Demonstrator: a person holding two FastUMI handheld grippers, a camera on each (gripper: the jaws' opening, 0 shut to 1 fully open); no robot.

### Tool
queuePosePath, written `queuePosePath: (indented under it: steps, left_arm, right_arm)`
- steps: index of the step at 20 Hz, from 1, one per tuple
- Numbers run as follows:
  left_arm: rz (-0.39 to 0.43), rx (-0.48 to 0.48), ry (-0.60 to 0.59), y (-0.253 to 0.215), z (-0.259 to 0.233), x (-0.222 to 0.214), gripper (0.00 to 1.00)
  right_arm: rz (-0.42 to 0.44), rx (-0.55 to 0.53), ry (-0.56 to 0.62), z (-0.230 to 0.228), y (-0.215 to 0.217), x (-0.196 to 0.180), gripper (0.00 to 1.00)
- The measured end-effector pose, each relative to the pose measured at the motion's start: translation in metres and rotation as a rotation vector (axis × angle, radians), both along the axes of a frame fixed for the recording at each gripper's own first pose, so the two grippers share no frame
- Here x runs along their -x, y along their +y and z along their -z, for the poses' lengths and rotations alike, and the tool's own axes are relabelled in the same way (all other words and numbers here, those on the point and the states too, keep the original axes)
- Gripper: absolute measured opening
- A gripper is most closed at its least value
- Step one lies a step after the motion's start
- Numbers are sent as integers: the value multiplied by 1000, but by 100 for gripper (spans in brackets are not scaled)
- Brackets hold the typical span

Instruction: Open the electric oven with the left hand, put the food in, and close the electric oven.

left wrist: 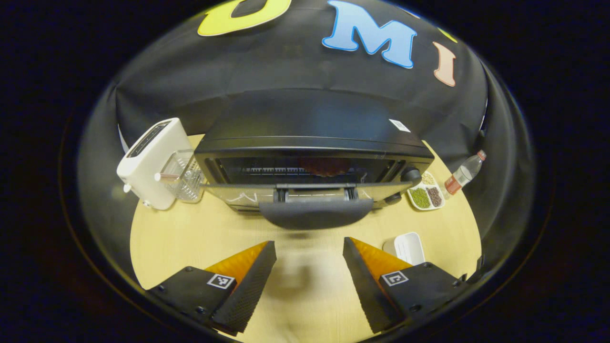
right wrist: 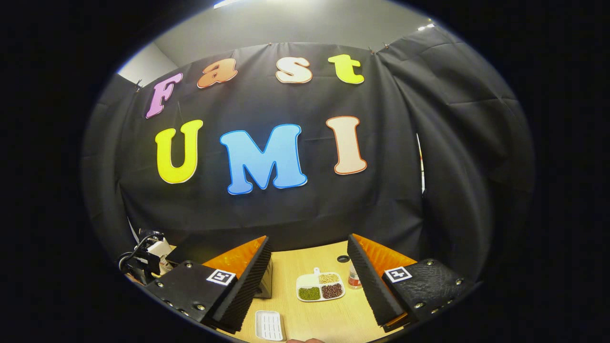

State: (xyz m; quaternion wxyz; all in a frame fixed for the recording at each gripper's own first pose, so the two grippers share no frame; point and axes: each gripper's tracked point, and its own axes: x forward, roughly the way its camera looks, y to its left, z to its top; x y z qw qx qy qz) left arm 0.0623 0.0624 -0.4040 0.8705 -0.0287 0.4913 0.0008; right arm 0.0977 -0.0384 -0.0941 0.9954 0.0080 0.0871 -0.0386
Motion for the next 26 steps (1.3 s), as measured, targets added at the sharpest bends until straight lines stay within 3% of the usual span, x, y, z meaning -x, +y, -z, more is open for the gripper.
queuePosePath:
  steps: [1, 3, 4, 5, 6, 7, 8, 9, 10, 11, 12, 14, 15, 16, 17, 20, 22, 26]
  left_arm:
    - [0, 4, -8, -1, -1, -3, 92]
    - [2, 5, -24, -2, -10, -8, 100]
    - [1, 7, -41, -2, -15, -11, 96]
    - [-3, 11, -62, -4, -22, -13, 92]
    - [-6, 18, -89, -7, -31, -16, 100]
    - [-7, 27, -125, -11, -43, -20, 96]
    - [-1, 36, -171, -15, -57, -23, 92]
    - [4, 33, -235, -16, -76, -29, 96]
    - [6, 28, -305, -16, -97, -34, 100]
    - [6, 26, -378, -19, -122, -39, 95]
    - [1, 20, -455, -22, -150, -42, 96]
    - [-14, -16, -600, -24, -205, -43, 99]
    - [-24, -43, -664, -24, -229, -40, 95]
    - [-35, -65, -716, -26, -251, -32, 95]
    - [-46, -80, -755, -31, -270, -25, 95]
    - [-36, -120, -887, -47, -332, -7, 99]
    - [-31, -85, -982, -65, -368, 0, 99]
    - [-46, -64, -970, -73, -367, 16, 99]
  right_arm:
    - [3, 1, 3, 1, -1, 0, 91]
    - [5, 0, 5, 1, -2, 0, 91]
    - [4, 0, 4, 1, -2, -1, 98]
    - [1, 2, 2, -1, -1, -1, 92]
    - [-4, 6, 0, -1, -1, -2, 92]
    - [-9, 13, -5, -2, -1, -3, 92]
    - [-15, 19, -12, -5, -1, -3, 92]
    - [-24, 26, -19, -9, 0, -3, 98]
    - [-34, 32, -24, -11, 1, -6, 98]
    - [-45, 36, -29, -14, 3, -7, 91]
    - [-57, 40, -38, -17, 6, -8, 98]
    - [-77, 50, -50, -23, 9, -9, 98]
    - [-88, 51, -62, -28, 12, -10, 98]
    - [-102, 53, -78, -33, 16, -10, 92]
    - [-116, 59, -90, -37, 20, -11, 98]
    - [-158, 65, -114, -47, 29, -8, 98]
    - [-176, 59, -117, -51, 34, -2, 98]
    - [-197, 18, -136, -65, 45, 17, 98]
